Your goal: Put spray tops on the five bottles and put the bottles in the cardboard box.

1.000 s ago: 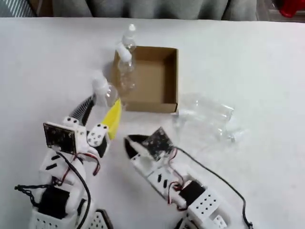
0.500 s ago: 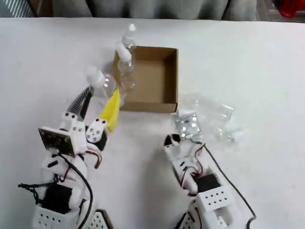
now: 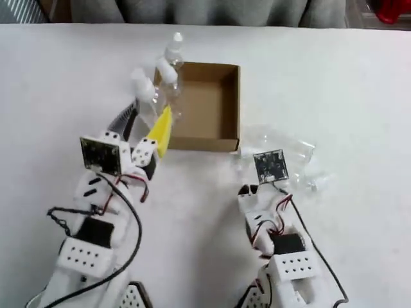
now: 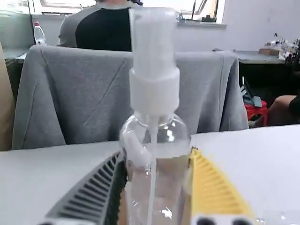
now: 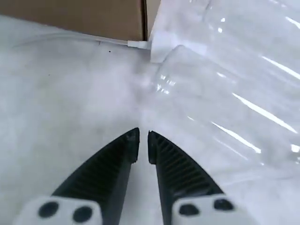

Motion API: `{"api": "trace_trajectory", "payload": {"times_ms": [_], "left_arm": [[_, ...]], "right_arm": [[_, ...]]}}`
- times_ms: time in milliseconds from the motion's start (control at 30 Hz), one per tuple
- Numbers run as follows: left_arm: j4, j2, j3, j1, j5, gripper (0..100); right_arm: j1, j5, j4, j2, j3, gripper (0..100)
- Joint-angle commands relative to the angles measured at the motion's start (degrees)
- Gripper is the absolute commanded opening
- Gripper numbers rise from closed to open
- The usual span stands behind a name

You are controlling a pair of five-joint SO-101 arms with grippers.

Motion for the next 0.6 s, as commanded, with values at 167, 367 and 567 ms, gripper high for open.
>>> {"api": "trace_trajectory", "payload": {"times_ms": [167,367,567], "left_arm": [[-11.16,16.4,-7.03,-0.66,0.53,2],[-15.74,27.65,-11.25,-0.66,0.44,2],[-26.64,38.46,-11.43,-0.84,0.09,2]], "right_arm": [[0.57,0.44,-0.13,-0.48,0.53,1.5],[0.57,0.44,-0.13,-0.48,0.53,1.5],[0.57,0.44,-0.13,-0.48,0.53,1.5]]}}
